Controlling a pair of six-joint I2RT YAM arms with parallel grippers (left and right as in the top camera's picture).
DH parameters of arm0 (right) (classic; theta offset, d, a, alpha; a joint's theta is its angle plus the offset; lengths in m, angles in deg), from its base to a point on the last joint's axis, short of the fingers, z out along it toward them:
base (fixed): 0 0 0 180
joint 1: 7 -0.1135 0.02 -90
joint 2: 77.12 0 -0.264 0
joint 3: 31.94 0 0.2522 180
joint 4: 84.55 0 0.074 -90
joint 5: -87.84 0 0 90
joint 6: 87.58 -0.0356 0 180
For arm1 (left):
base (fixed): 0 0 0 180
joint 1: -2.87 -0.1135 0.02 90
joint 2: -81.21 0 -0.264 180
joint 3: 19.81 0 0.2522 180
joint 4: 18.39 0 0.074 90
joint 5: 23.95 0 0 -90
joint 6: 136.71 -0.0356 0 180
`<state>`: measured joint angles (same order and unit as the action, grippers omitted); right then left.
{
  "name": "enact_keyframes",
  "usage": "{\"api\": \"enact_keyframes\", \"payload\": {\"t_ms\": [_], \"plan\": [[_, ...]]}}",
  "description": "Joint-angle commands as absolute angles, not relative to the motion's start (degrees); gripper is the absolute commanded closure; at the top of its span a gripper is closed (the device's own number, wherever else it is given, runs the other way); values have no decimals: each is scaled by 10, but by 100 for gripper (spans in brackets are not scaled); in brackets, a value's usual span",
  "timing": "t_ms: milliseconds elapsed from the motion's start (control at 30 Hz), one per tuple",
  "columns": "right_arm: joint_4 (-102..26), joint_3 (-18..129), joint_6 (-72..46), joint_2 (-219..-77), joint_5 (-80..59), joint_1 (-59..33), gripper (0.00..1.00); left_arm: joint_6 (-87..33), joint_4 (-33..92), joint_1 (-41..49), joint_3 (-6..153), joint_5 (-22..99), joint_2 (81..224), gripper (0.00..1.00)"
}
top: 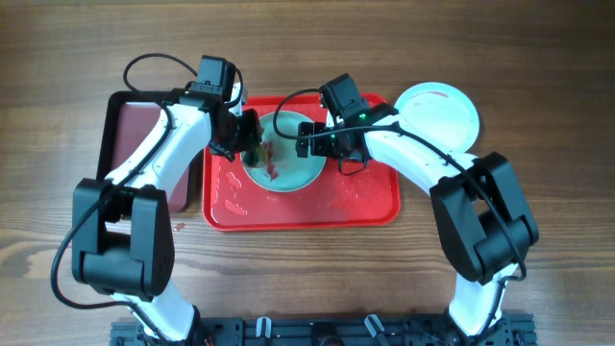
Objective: Clean dirty plates on tray and stack at the side
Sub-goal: 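Scrub the held light-blue plate with the sponge in left gripper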
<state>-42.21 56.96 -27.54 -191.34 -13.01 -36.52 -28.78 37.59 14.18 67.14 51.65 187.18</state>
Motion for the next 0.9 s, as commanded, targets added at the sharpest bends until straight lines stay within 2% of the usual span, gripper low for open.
{"api": "enact_keyframes", "payload": {"t_ms": [0, 33, 67, 100, 167, 200, 267, 467, 600, 867], "plan": [[-433, 577, -177, -1922, -84, -362, 15, -280, 374, 144, 670, 522, 1879, 96], [-431, 577, -128, -1922, -84, -362, 26, -280, 374, 144, 670, 522, 1879, 96], [-431, 575, -94, -1923, -84, -363, 32, -280, 374, 144, 670, 522, 1879, 96], [-434, 573, -87, -1923, -84, -363, 36, -280, 374, 144, 670, 522, 1879, 96], [-440, 572, -85, -1923, -97, -363, 57, -280, 374, 144, 670, 522, 1879, 96], [-442, 572, -90, -1928, -101, -363, 63, -280, 374, 144, 670, 522, 1879, 96], [-445, 572, -108, -1939, -101, -363, 66, -280, 374, 144, 670, 522, 1879, 96], [-458, 572, -160, -1962, -112, -363, 94, -280, 368, 144, 670, 522, 1879, 96], [-437, 572, -207, -1962, -112, -363, 96, -280, 365, 144, 670, 563, 1884, 96], [-438, 572, -207, -1962, -135, -363, 96, -280, 344, 156, 670, 604, 1982, 96]]}}
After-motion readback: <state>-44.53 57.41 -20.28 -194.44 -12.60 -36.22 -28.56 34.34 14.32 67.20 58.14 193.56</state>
